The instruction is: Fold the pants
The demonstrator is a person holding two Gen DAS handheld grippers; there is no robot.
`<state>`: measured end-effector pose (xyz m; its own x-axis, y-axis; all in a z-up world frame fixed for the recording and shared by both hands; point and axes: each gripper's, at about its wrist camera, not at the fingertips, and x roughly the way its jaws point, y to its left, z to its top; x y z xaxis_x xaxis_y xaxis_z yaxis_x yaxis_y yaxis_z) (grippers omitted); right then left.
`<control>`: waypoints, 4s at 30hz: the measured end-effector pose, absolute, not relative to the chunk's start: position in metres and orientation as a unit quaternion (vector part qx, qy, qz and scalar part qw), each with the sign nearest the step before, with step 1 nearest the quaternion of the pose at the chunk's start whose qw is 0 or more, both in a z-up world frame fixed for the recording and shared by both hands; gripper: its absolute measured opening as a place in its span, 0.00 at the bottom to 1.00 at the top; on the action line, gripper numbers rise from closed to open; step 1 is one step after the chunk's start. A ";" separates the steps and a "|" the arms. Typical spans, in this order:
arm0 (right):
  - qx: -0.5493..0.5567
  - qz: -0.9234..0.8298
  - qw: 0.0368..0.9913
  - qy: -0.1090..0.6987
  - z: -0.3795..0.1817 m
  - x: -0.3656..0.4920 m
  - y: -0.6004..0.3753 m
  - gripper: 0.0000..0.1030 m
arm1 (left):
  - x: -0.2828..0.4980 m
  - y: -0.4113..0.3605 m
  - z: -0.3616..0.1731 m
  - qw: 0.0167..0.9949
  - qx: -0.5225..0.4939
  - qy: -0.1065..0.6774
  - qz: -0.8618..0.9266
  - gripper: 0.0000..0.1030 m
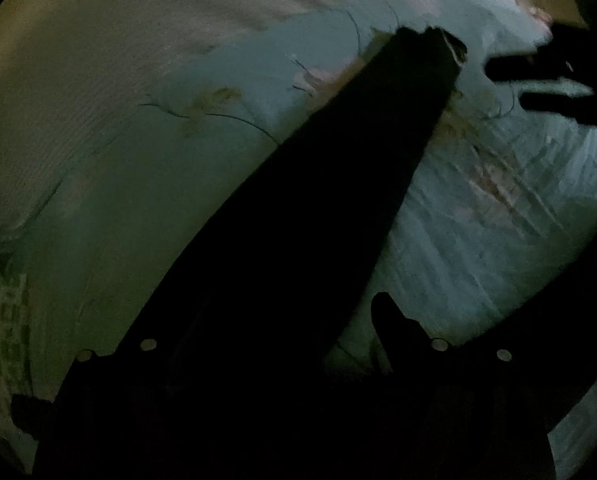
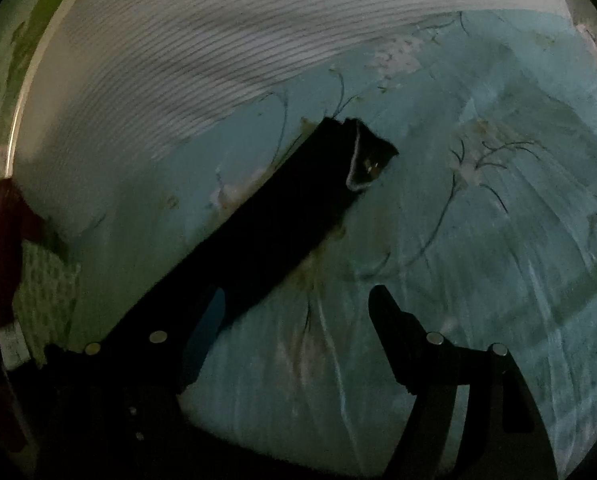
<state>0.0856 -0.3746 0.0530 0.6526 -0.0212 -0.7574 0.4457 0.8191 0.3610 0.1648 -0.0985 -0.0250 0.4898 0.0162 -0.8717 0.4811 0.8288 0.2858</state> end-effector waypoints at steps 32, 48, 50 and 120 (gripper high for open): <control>0.385 -0.117 0.849 0.342 0.088 0.086 -0.407 0.06 | 0.189 -0.072 0.014 0.791 0.218 0.499 -0.280 0.04; 0.424 -0.168 0.820 0.346 0.084 -0.053 -0.369 0.06 | 0.084 -0.058 0.041 0.779 0.227 0.472 -0.345 0.04; 0.430 -0.176 0.814 0.348 0.082 -0.067 -0.364 0.06 | 0.075 -0.057 0.039 0.777 0.228 0.472 -0.348 0.04; 0.004 0.160 0.844 0.512 0.023 0.033 -0.058 0.54 | 0.079 0.271 -0.010 0.775 -0.257 0.577 0.022 0.69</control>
<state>0.0334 -0.0579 0.0225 0.4242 0.2750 -0.8628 -0.2661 0.9486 0.1715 0.0789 0.2705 -0.0097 0.3327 -0.2635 -0.9055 -0.3310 0.8664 -0.3738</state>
